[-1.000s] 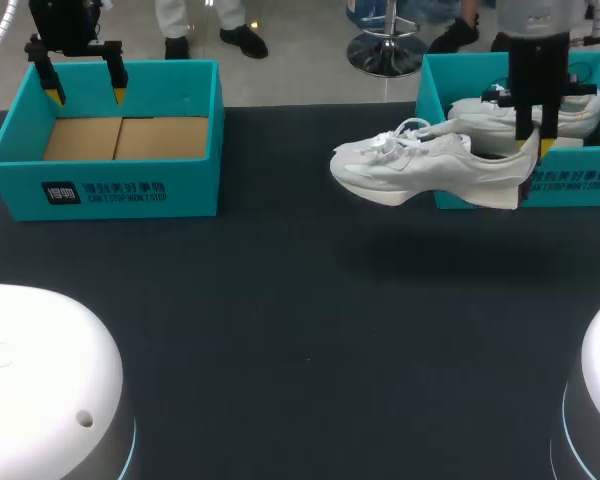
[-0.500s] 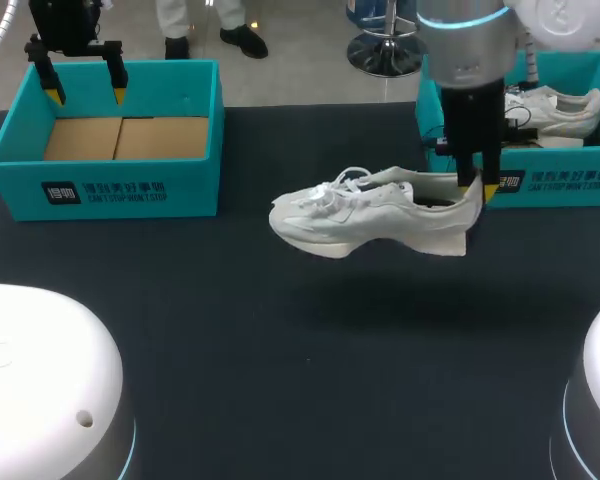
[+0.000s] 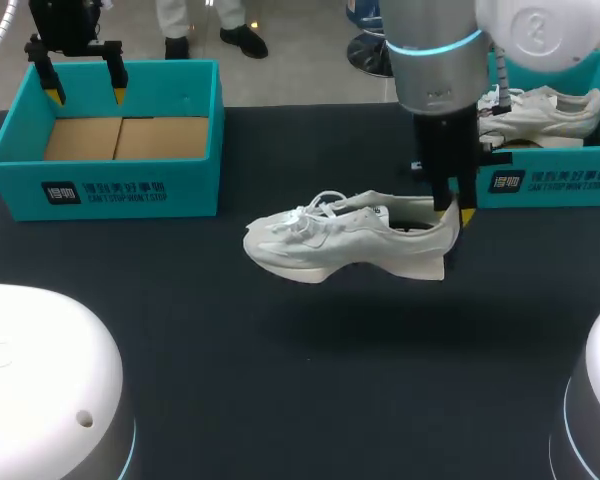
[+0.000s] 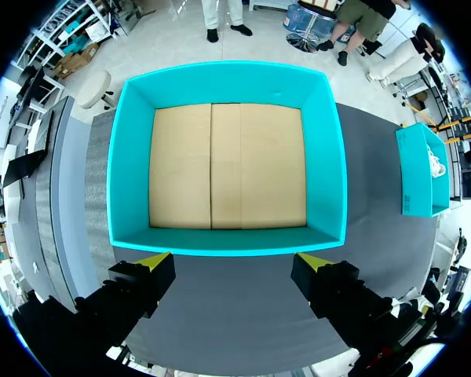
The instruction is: Take the shoe out of the shoebox, open the shoe tongue, remove and reinsert the insole, then place the shoe into the shoebox
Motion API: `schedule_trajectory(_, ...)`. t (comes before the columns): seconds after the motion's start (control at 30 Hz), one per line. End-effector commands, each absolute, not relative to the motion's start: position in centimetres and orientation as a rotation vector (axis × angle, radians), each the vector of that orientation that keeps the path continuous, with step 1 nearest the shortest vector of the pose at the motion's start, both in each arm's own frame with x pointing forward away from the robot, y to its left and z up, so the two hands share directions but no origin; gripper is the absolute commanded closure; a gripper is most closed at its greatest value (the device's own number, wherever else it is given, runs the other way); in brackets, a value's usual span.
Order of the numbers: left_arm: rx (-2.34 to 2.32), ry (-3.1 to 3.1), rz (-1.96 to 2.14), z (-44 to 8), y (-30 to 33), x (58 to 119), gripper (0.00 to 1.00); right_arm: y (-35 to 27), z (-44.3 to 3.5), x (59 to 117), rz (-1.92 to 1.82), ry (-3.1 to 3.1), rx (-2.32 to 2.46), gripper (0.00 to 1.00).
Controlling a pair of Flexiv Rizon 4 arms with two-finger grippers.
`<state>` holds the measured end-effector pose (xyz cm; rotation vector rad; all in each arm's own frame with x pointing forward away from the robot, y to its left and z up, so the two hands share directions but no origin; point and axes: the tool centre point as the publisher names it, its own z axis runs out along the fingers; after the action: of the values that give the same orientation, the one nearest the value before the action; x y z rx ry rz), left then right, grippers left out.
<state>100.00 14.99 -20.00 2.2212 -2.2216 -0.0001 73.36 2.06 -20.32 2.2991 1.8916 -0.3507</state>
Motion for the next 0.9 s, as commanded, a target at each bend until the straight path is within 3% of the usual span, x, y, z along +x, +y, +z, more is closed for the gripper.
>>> schedule_trajectory(0.03, 2.221, -2.222, 0.000, -20.0, 15.0, 100.0, 0.00, 2.7, -22.0, 73.2, -0.341, 1.903, 2.294, 1.00)
schedule_trajectory(0.9, 2.221, -2.222, 0.000, -20.0, 15.0, 100.0, 0.00, 3.0, -31.9, 73.8, -0.415, 1.811, 2.409, 1.00)
